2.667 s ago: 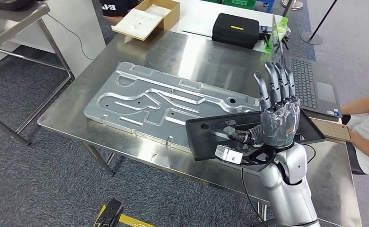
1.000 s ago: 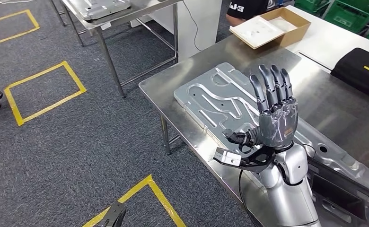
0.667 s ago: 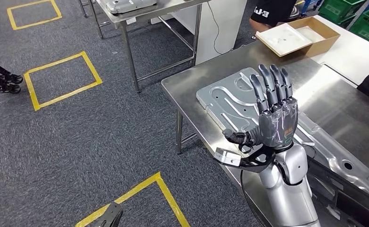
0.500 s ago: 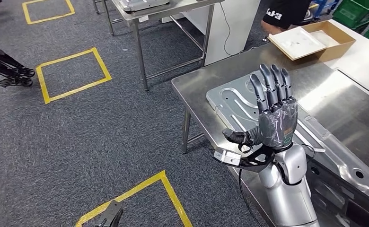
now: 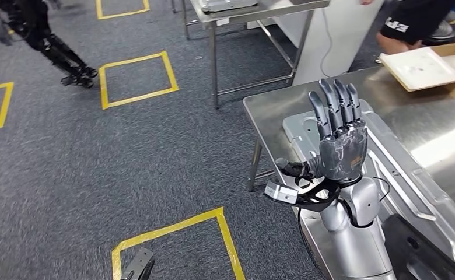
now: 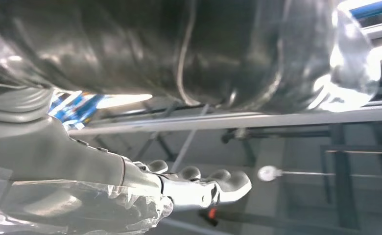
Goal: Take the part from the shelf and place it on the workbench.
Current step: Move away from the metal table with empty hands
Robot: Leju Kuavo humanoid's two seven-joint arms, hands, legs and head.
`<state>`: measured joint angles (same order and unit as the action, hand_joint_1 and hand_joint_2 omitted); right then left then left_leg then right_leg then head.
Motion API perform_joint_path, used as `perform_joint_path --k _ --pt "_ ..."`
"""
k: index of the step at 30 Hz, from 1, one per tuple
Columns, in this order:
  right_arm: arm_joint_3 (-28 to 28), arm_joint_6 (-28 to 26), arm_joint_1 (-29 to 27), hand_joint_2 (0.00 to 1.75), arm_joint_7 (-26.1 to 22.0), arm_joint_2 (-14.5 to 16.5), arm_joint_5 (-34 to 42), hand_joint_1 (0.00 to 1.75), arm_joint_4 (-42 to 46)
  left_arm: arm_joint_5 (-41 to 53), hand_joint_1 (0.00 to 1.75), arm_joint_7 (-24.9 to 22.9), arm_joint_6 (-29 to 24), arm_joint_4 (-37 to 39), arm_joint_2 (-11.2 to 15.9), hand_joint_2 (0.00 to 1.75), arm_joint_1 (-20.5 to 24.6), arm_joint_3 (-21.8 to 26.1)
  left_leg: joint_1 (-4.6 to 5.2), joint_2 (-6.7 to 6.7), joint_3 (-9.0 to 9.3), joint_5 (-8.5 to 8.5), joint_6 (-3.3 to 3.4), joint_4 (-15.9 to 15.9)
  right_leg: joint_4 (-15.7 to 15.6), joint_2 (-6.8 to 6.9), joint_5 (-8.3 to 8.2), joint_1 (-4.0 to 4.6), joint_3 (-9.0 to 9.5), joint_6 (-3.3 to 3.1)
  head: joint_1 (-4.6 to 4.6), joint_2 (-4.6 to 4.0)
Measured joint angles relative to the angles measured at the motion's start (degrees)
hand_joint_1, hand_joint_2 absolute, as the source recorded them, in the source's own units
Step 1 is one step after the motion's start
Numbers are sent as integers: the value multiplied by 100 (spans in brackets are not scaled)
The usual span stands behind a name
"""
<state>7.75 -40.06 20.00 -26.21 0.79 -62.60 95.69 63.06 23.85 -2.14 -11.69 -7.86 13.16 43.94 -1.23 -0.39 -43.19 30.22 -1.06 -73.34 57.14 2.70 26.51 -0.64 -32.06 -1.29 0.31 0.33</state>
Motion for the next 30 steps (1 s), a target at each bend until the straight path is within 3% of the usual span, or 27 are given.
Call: perform_joint_path --k 2,4,6,8,10,12,14,15,16,17,19,21,23,25,27,29,30 --pt "1 0 -1 0 -2 0 0 0 1 -1 0 0 0 0 9 0 -5 0 3 103 358 -322 8 599 37 149 37 0 4 26 -1 0" --pt "-2 0 4 0 -2 0 1 0 2 -1 0 0 0 0 18 0 13 1 49 302 723 -523 55 1257 103 273 92 35 -6 81 3 0" --pt "-3 0 7 0 -1 0 1 0 2 -1 0 0 0 0 20 0 16 1 92 344 798 -525 124 1443 140 382 123 74 -11 132 9 0" --pt "-2 0 14 0 0 1 2 0 2 -2 0 1 -1 0 22 0 -7 1 80 217 784 -549 200 1462 152 433 152 62 8 177 12 0" --pt "-4 -1 22 0 1 2 4 0 3 -4 0 7 -2 0 23 0 -12 1 51 107 792 -584 267 1502 377 186 342 25 -71 234 13 0" --pt "-12 -2 12 0 2 1 8 0 3 -6 0 14 -2 0 22 0 4 1 36 -6 784 -605 302 1514 1030 -140 706 -1 -369 270 14 0" --pt "-17 -2 -16 0 2 0 10 0 1 -7 0 15 -2 0 22 0 6 2 40 -141 774 -613 311 1509 1657 -236 907 -8 -684 279 14 0" --pt "-18 -2 -27 0 2 0 12 0 1 -7 0 15 -2 0 22 0 1 2 44 -215 773 -614 312 1505 1720 -249 848 -8 -732 270 14 0" --pt "-18 -2 -32 0 2 0 15 0 1 -7 0 15 -2 0 22 0 -3 3 46 -292 777 -615 312 1500 1553 -276 675 -7 -671 250 14 0" --pt "-19 -2 -32 0 2 0 19 0 1 -7 0 15 -2 0 22 0 -5 3 47 -367 781 -617 310 1497 1216 -352 442 -6 -530 219 14 0" --pt "-22 -2 -31 0 4 -1 27 0 2 -7 0 16 -2 0 8 0 2 3 47 -502 768 -627 286 1486 499 -645 101 -10 -226 144 13 0" --pt "-27 -2 -33 0 3 -2 28 0 2 -10 0 18 -2 0 -4 0 7 4 24 -624 716 -657 223 1482 203 -791 53 1 -115 107 13 0" --pt "-27 -2 -35 0 -4 -2 31 0 3 -13 0 19 -2 0 4 0 -11 5 2 -729 676 -689 143 1503 130 -662 42 -1 -83 85 15 0" --pt "-28 -1 -35 0 -15 2 42 0 4 -13 0 21 -2 0 18 0 -36 5 27 -528 607 -588 84 1380 39 -505 1 -29 -27 47 8 0" --pt "-34 0 -41 0 -25 5 57 0 3 -13 0 21 -2 0 24 0 -28 5 39 -177 362 -267 48 839 0 -331 -15 -22 -4 16 -2 0" --pt "-39 0 -50 0 -38 5 63 0 2 -13 0 20 -1 0 24 0 -23 5 18 -42 60 12 15 162 13 -150 -2 -4 -9 -1 -6 0" --pt "-40 0 -53 0 -46 6 64 0 1 -13 0 20 -2 0 24 0 -29 5 11 -19 5 23 1 18 23 -65 8 -2 -11 -3 -6 0"
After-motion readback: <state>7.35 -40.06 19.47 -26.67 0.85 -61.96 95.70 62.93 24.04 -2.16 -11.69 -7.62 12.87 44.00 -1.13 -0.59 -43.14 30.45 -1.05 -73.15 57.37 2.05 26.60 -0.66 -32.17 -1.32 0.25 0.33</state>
